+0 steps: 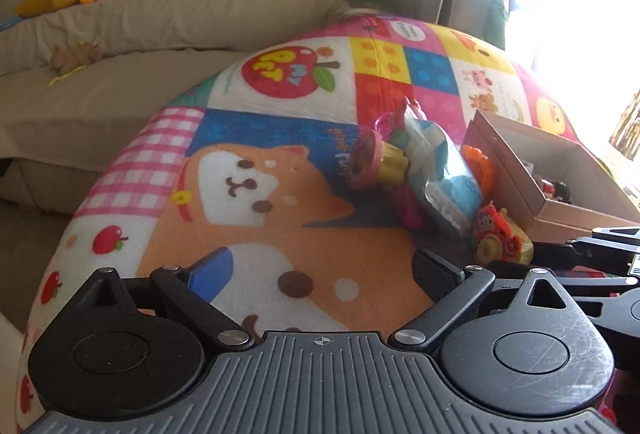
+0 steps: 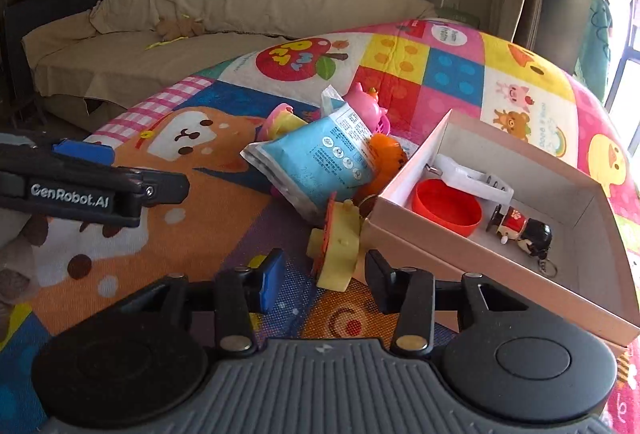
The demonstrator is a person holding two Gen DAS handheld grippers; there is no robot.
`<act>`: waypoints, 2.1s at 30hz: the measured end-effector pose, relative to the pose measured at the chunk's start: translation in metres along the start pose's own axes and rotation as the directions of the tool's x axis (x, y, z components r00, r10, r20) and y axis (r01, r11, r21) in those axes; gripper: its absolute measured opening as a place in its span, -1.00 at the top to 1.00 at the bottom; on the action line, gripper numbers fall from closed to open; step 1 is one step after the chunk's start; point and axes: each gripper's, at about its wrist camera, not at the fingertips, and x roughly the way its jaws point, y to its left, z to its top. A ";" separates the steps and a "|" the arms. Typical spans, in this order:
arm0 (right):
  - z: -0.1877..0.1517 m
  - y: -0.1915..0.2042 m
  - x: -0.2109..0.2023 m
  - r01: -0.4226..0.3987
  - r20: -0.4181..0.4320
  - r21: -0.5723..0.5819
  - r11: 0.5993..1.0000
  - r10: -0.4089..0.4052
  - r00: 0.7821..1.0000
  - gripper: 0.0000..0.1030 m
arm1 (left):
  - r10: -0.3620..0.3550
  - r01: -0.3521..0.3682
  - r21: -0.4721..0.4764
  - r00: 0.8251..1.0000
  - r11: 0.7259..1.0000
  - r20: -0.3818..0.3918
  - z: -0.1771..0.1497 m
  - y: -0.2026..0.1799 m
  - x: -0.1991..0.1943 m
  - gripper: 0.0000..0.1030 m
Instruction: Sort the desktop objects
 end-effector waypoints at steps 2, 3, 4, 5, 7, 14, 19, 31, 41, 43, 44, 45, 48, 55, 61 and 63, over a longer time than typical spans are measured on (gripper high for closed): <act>0.002 0.003 0.006 0.011 -0.011 0.009 1.000 -0.011 1.000 0.59 | -0.007 0.007 -0.002 1.000 1.000 -0.004 -0.002 0.001 0.000 -0.93; 0.002 0.004 0.005 0.009 -0.006 0.012 1.000 -0.009 1.000 0.60 | -0.009 0.009 -0.001 1.000 1.000 -0.006 -0.003 0.000 0.000 -0.93; 0.002 0.004 0.001 -0.002 0.001 0.014 1.000 0.002 1.000 0.63 | -0.010 0.010 0.000 1.000 1.000 -0.007 -0.003 0.000 0.000 -0.93; 0.001 0.002 -0.005 -0.022 0.005 0.012 1.000 0.022 1.000 0.64 | -0.010 0.010 0.000 1.000 1.000 -0.009 -0.004 -0.001 0.000 -0.93; -0.002 -0.005 -0.022 -0.094 0.005 0.029 0.995 0.094 0.996 0.65 | -0.017 0.017 0.002 1.000 1.000 -0.015 -0.004 -0.004 0.001 -0.93; -0.026 -0.075 -0.067 -0.301 -0.044 0.284 0.910 0.326 0.944 0.66 | -0.054 0.056 0.037 0.998 0.998 -0.043 -0.010 -0.023 0.001 -0.93; -0.056 -0.121 -0.076 -0.014 -0.048 0.327 0.945 0.032 0.998 0.14 | -0.078 0.081 0.083 0.997 0.993 -0.028 -0.006 -0.041 -0.001 -0.93; -0.087 -0.116 -0.068 0.058 -0.002 0.340 0.939 -0.061 0.998 -0.56 | -0.101 0.102 0.126 0.995 0.987 -0.014 0.041 -0.086 0.069 -0.47; -0.088 -0.109 -0.066 0.050 -0.005 0.302 0.952 -0.051 0.999 -0.95 | -0.137 0.135 0.163 0.990 0.977 0.004 0.018 -0.065 0.018 0.35; -0.087 -0.109 -0.063 0.044 -0.020 0.301 0.953 -0.040 0.999 -1.00 | -0.103 0.099 0.172 0.995 0.980 0.012 0.009 -0.053 0.003 0.35; -0.087 -0.109 -0.062 0.041 -0.026 0.300 0.953 -0.035 0.999 -1.00 | -0.079 0.075 0.166 0.997 0.983 0.013 0.006 -0.046 -0.003 0.35; -0.087 -0.108 -0.061 0.040 -0.033 0.298 0.954 -0.031 0.999 -1.00 | -0.062 0.059 0.160 0.998 0.985 0.013 0.003 -0.040 -0.007 0.35; -0.086 -0.106 -0.056 0.036 -0.058 0.293 0.955 -0.019 0.998 -1.00 | 0.002 -0.002 0.099 1.000 0.995 -0.008 -0.005 -0.016 -0.017 0.20; -0.083 -0.097 -0.050 0.068 -0.119 0.230 0.971 -0.041 0.992 -1.00 | -0.084 0.087 0.021 0.990 0.996 -0.110 -0.030 -0.010 -0.023 -0.70; -0.073 -0.095 -0.052 0.081 -0.094 0.173 0.982 -0.065 0.993 -0.90 | -0.134 0.141 0.043 0.982 0.989 -0.134 -0.039 -0.028 -0.025 -0.95; -0.066 -0.090 -0.053 0.078 -0.062 0.128 0.989 -0.071 0.996 -0.59 | -0.132 0.140 0.050 0.983 0.989 -0.130 -0.041 -0.030 -0.026 -0.99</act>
